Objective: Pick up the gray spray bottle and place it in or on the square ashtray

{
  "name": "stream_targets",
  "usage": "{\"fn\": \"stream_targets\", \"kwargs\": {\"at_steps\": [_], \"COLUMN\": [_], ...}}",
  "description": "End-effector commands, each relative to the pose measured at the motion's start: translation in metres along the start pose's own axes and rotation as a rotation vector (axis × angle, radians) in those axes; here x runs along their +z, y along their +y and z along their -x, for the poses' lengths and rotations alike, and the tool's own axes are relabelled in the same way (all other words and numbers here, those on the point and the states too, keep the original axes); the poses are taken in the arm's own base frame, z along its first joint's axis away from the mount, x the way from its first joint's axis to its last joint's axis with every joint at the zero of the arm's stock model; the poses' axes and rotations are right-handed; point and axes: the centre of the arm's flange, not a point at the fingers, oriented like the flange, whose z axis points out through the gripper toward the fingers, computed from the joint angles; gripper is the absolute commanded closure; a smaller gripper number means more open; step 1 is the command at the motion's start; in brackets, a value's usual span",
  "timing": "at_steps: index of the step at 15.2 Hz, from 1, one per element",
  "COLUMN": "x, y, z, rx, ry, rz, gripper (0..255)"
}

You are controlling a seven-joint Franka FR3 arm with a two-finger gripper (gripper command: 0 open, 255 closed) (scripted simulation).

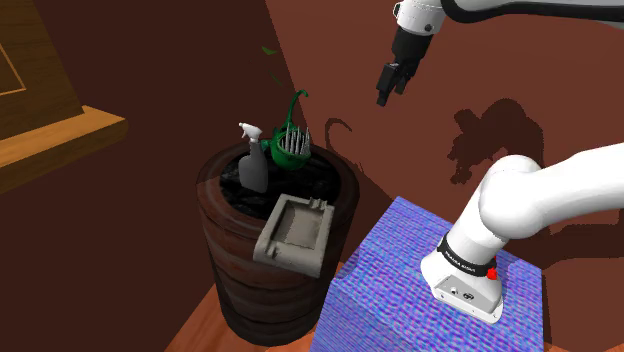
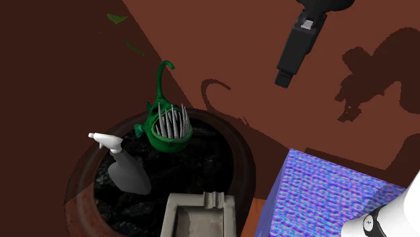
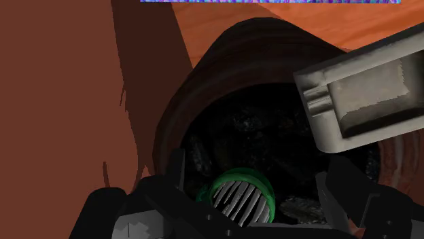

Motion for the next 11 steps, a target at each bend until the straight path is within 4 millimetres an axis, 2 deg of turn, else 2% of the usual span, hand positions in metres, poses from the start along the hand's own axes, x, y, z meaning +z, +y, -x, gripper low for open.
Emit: {"fn": "stream_targets", "kwargs": {"at_steps": [1,11], "x": [0.000,0.053], "y": [0.000,-0.061], "z": [0.000,-0.101], "rx": [0.000,-0.047], "ry": [0.000,-0.021], "rz": [0.000,-0.076], "gripper": [0,0]}}
